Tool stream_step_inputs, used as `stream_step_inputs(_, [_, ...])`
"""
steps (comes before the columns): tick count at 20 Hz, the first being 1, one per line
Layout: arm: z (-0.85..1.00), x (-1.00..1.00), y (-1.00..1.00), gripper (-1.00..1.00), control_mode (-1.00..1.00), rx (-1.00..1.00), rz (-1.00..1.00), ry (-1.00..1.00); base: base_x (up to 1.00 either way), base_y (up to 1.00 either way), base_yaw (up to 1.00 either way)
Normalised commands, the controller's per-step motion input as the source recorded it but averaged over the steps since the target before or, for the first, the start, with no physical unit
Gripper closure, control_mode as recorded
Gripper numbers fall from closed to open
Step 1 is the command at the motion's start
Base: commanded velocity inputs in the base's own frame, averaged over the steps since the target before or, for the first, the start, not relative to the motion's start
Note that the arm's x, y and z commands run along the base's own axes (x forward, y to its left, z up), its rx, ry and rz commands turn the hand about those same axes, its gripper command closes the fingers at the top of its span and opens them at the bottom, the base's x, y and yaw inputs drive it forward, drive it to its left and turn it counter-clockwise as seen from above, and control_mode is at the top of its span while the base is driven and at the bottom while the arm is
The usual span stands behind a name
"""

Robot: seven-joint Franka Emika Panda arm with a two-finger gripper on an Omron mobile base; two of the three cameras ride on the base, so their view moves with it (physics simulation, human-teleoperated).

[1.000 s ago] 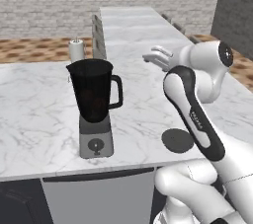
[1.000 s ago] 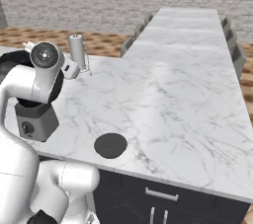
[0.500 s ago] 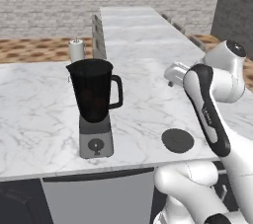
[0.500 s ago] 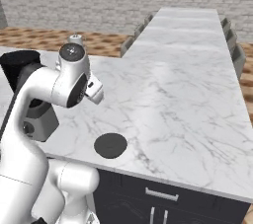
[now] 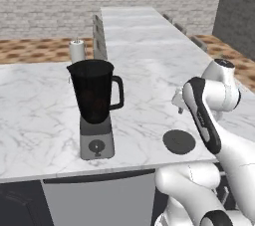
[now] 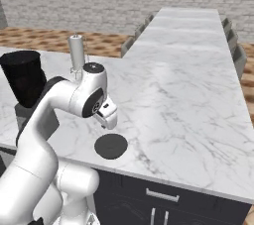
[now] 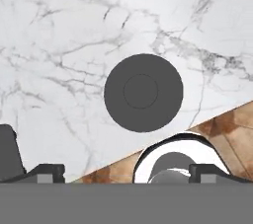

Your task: Grab the onions from the fridge, place them in the blender, close the lid, and turn on the blender to create a marinade.

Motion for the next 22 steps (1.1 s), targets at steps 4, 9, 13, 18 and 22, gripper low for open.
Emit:
stream_step_inputs(4, [-0.82,0.00,0.00,-1.00,-1.00,-0.06,0.00,0.36,0.00,0.00,0.00])
stream_step_inputs(9, [-0.66,0.01,-0.02,-1.00,-1.00,-0.03,0.00,0.24,0.00,0.00,0.00])
stream_step_inputs(13, [-0.54,0.28,-0.19,-1.00,-1.00,0.00,0.02,0.04,0.00,0.00,0.00])
stream_step_inputs(18, [-0.52,0.47,0.00,-1.00,-1.00,0.00,0.02,0.00,0.00,0.00,0.00])
stream_step_inputs(22, [-0.39,0.44,0.00,-1.00,-1.00,0.00,0.00,0.01,0.00,0.00,0.00])
